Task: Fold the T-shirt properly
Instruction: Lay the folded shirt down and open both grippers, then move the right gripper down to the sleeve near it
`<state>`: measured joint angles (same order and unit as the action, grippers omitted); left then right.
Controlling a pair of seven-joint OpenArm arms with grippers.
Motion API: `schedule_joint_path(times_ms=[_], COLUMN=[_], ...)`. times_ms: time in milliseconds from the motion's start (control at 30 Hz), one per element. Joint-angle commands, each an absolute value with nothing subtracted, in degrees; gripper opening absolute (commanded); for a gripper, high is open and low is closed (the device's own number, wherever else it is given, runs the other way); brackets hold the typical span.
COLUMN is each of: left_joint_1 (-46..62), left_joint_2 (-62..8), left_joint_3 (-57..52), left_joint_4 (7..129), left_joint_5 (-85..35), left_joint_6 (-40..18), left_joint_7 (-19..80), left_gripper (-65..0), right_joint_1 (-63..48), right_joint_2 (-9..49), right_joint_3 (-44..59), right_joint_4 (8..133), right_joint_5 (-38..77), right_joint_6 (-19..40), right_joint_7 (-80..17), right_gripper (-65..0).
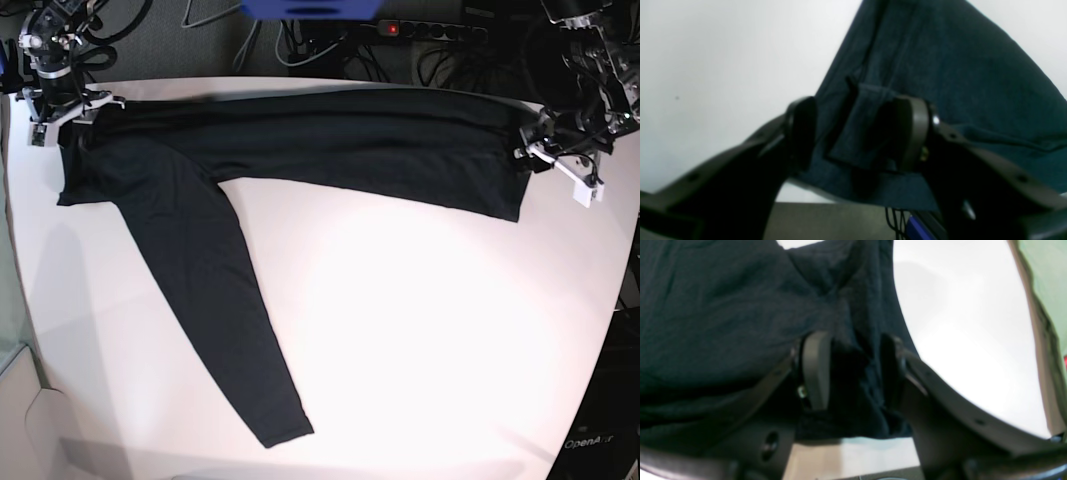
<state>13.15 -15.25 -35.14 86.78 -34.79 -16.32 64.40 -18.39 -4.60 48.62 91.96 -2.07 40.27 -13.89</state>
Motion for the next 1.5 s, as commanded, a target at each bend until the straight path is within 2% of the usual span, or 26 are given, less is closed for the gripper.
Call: schedule_joint_path(times_ms=[0, 367, 667, 867, 1033, 1233, 1467], left_joint_1=[13.58, 13.49, 13.05, 9.27, 4.7, 2.68, -0.04], left_joint_2=[-15.87, -16.48, -17.54, -18.07, -16.4, -10.86, -4.35], left_joint_3=[-35.38, -35.56, -47.16, -46.99, -41.71, -33.8, -33.19], left_joint_4=[87.16, 87.16, 87.25, 87.25, 87.25, 86.64, 86.55], left_joint_5=[-33.63, -38.55, -45.93, -49.71, -49.63, -46.29, -30.73], left_joint_6=[-15.96, -15.96, -15.96, -15.87, -15.34, -15.25, -15.69], left_joint_7=[65.36, 65.36, 65.8, 65.89, 65.89, 65.36, 65.27], left_gripper=[-28.8, -28.4, -28.4, -28.4, -28.4, -28.4, -28.4], right_joint_1=[-18.24, -14.37, -13.05, -11.03, -7.43, -1.8, 6.02], right_joint_2=[-4.0, -3.74, -3.82, -3.65, -3.91, -5.58, -5.41], right_joint_3=[50.07, 56.84, 56.57, 55.87, 52.0, 48.31, 45.93], right_joint_4=[92.79, 92.79, 93.14, 93.14, 92.88, 92.35, 84.79], right_joint_5=[-1.1, -1.1, -1.1, -1.27, -9.19, -17.01, -24.84], right_joint_6=[40.0, 40.0, 40.0, 40.0, 40.0, 40.0, 40.0], right_joint_7=[-12.62, -12.7, -12.62, -12.7, -12.7, -12.7, -12.79], right_gripper=[-38.5, -38.4, -38.4, -38.4, -38.4, -38.3, -38.3])
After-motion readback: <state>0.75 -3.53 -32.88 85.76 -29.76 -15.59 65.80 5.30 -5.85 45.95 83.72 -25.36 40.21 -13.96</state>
